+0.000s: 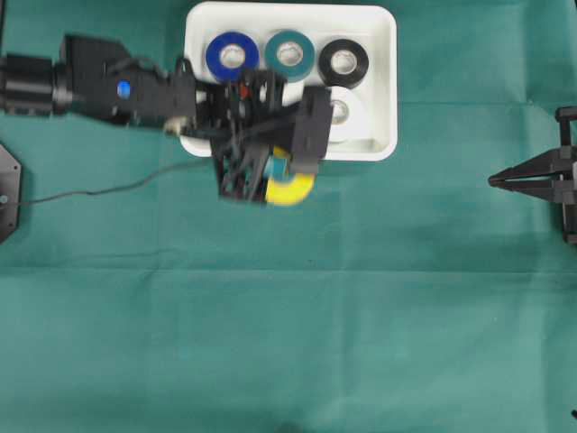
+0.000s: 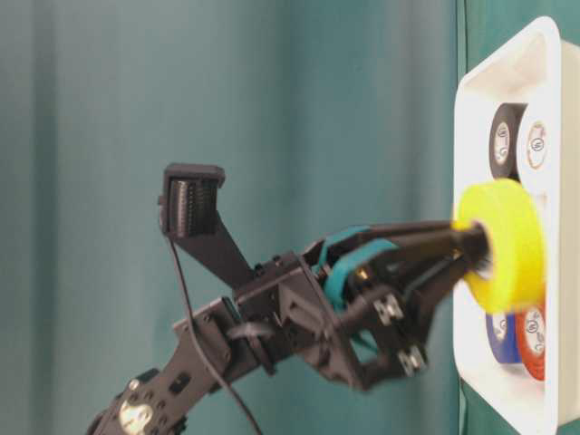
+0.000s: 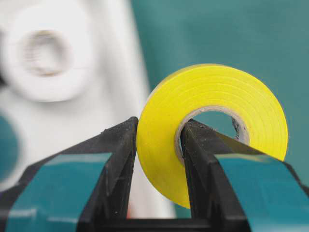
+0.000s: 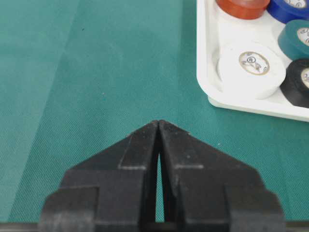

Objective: Put the tape into the white case with the left arm.
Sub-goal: 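Grasp the yellow tape and carry it up into the tray, then set the yellow tape between the orange-red and white tapes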

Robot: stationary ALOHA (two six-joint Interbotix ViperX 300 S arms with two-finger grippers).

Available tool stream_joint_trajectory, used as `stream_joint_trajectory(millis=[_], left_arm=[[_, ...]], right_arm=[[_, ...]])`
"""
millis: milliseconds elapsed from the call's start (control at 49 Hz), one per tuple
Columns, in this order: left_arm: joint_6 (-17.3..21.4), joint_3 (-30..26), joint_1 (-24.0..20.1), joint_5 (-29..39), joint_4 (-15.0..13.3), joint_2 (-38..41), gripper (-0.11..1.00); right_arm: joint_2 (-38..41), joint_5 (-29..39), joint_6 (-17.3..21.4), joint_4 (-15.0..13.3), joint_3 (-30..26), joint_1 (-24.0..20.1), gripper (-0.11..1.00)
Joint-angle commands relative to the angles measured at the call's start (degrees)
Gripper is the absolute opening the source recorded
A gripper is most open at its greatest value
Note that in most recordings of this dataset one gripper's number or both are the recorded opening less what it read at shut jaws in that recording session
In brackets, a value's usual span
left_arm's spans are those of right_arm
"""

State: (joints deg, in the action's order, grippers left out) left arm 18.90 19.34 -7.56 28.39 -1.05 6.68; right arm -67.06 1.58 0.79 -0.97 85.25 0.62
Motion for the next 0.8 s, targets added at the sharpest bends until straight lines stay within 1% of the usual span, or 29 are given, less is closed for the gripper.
stream_joint_trajectory(millis=[0, 143, 326, 428, 775], left_arm=[[0.44, -1.67, -2.20, -1.93, -0.09, -0.26, 0.25], [1.23, -1.76, -5.27, -3.08, 0.00, 0.70, 0.25], [1.23, -1.76, -8.26, -3.16, 0.00, 2.02, 0.25], [1.32, -1.76, -9.14, -3.25, -0.09, 2.37, 0.25], [0.88, -1.76, -9.32, -4.39, -0.09, 2.46, 0.25]], right_arm=[[0.44, -0.53, 0.09, -0.09, -0.62, 0.00, -0.10], [0.35, -0.53, 0.09, -0.09, -0.62, 0.00, -0.10], [0.35, -0.53, 0.09, -0.09, -0.62, 0.00, -0.10], [0.35, -0.53, 0.09, -0.09, -0.62, 0.00, -0.10], [0.35, -0.53, 0.09, -0.09, -0.62, 0.00, -0.10]])
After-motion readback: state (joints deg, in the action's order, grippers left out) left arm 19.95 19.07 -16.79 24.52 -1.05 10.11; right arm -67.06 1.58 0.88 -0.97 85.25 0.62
